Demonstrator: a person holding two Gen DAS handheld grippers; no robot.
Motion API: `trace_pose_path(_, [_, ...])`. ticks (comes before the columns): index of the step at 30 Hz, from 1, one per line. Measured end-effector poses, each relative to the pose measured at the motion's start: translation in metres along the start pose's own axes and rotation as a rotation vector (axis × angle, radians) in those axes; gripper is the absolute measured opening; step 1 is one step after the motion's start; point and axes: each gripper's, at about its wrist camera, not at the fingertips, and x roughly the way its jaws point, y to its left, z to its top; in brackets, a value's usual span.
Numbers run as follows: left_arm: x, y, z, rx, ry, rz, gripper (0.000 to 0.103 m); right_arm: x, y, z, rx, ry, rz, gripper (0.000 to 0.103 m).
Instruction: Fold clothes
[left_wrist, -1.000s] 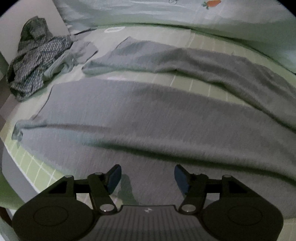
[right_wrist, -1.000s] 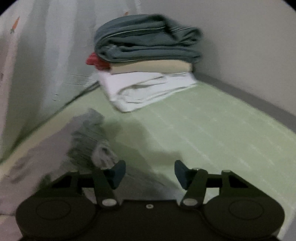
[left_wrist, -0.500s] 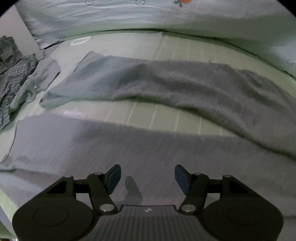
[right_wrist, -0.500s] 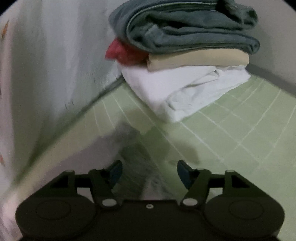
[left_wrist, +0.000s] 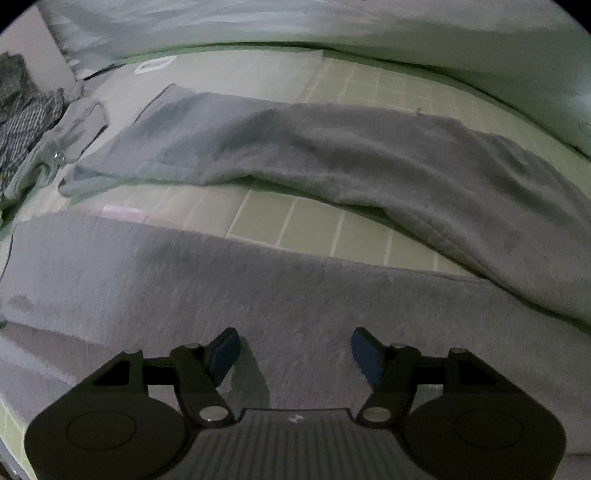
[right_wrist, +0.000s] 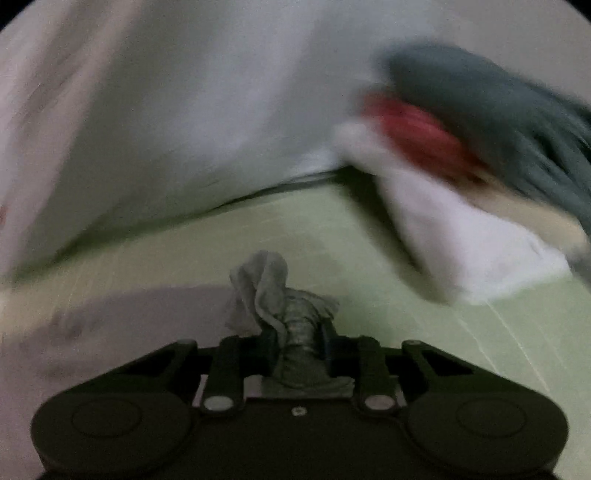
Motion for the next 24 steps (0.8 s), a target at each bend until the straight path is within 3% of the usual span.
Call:
trace_pose_path(2, [0.0,0.001,0.0,-0.005,0.003,0.0,0.071,0.004,0.034,-0.019,-0.123,0.05,0.07,0.025])
trace_pose_path(5, [-0.001,0.0,0.0,0.003,0.001,0.003,0.071,0.009,0.062,-0.049,-0.181,0.152,0.132,0.036])
trace_pose_path(8, [-0.001,0.0,-0.001,-0.005,-0.001,0.004,0.073,-0.006,0.066,-0.054,-0.239,0.13,0.152,0.047])
trace_pose_path(13, [0.001,0.004,-0.003,-0.036,-0.002,0.001,0.078,-0.038,0.02,-0.033,-0.057,0.043,0.182,0.056])
trace_pose_path(17, [0.001,0.003,-0.003,-0.036,-0.003,0.007,0.079,-0.047,-0.037,-0.016,0.115,-0.017,0.105,0.056])
trace_pose_path(21, [0.002,0.005,-0.004,-0.042,-0.001,0.011,0.082,-0.025,-0.088,-0.024,0.149,0.104,0.008,0.048])
trace_pose_path(24, [0.002,0.005,-0.003,-0.045,0.001,0.012,0.083,-0.02,-0.097,-0.041,0.094,0.173,0.05,0.048])
